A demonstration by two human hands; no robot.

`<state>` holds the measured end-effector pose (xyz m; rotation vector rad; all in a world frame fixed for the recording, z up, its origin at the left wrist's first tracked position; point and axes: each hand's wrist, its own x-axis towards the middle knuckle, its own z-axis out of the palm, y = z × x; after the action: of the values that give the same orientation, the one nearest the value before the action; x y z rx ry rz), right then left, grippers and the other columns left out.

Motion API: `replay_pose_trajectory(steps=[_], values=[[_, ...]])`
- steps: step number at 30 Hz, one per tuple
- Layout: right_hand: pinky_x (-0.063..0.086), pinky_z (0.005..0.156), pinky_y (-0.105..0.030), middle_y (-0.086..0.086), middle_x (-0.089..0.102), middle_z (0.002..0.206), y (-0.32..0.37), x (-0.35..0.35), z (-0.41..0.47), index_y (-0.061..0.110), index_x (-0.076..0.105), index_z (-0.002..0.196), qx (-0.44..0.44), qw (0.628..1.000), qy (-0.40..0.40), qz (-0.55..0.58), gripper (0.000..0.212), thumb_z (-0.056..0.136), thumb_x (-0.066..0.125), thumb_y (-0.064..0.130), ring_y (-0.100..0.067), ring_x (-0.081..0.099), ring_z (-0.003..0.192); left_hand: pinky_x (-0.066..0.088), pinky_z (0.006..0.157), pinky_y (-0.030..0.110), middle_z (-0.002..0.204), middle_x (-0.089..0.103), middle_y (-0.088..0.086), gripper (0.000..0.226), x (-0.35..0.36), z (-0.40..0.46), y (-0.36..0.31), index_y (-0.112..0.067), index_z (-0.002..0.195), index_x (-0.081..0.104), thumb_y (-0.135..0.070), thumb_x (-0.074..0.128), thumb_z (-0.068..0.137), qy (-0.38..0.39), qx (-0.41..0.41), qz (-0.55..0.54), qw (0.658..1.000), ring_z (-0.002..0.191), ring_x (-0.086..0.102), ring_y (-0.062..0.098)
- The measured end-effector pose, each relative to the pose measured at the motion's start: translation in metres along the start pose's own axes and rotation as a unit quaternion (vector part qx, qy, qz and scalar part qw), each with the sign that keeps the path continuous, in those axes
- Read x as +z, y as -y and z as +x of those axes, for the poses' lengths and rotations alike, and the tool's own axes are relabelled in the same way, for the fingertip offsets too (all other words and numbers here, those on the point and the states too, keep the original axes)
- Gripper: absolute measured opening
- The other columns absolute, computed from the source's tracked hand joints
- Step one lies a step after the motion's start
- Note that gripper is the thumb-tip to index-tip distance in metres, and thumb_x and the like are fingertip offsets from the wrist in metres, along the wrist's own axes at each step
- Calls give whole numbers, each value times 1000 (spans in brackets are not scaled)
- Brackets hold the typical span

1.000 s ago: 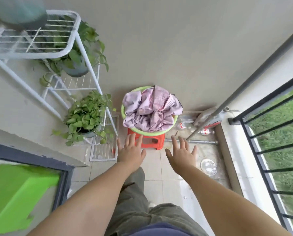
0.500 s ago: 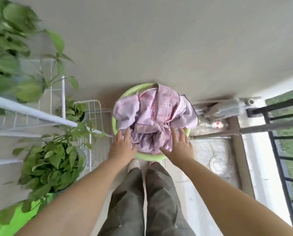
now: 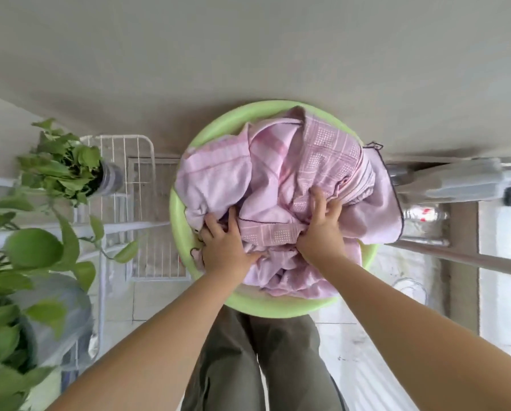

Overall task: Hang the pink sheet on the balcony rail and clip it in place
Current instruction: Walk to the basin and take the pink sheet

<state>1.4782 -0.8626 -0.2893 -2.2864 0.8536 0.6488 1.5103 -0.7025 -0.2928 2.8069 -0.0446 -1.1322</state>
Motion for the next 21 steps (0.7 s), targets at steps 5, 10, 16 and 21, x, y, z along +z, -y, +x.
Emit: replay_pose_trajectory(steps=[5, 10, 16, 21], values=[[36, 68, -30, -22, 61, 109, 16, -6, 8, 13, 32, 127, -6, 997, -15, 71, 52, 78, 44, -1, -36, 59, 92, 41, 97, 47, 140, 32, 18, 66, -13, 23, -10, -18, 139, 28, -25, 65, 84, 9, -14, -77, 997, 121, 45, 41], [51, 74, -40, -15, 64, 103, 43, -48, -11, 9, 46, 115, -15, 995, 3, 99, 35, 81, 51, 11, -32, 60, 88, 49, 86, 39, 125, 56, 10, 46, -40, -6, 0, -15, 126, 47, -17, 63, 83, -24, 30, -180, 983, 111, 56, 33], [47, 61, -32, -4, 56, 73, 64, -121, -74, 6, 55, 100, -29, 982, -45, 181, 21, 80, 54, 11, -24, 56, 68, 39, 64, 25, 91, 58, 3, 14, -105, -85, 5, -8, 99, 54, -8, 59, 86, -43, 73, -333, 939, 86, 56, 21], [40, 39, -19, -6, 55, 62, 74, -201, -151, 1, 58, 90, -42, 948, -77, 306, 11, 82, 52, 4, -13, 49, 47, 36, 58, 25, 88, 59, 10, 8, -174, -149, 2, -6, 90, 53, -9, 58, 85, -54, 127, -330, 934, 81, 55, 22]])
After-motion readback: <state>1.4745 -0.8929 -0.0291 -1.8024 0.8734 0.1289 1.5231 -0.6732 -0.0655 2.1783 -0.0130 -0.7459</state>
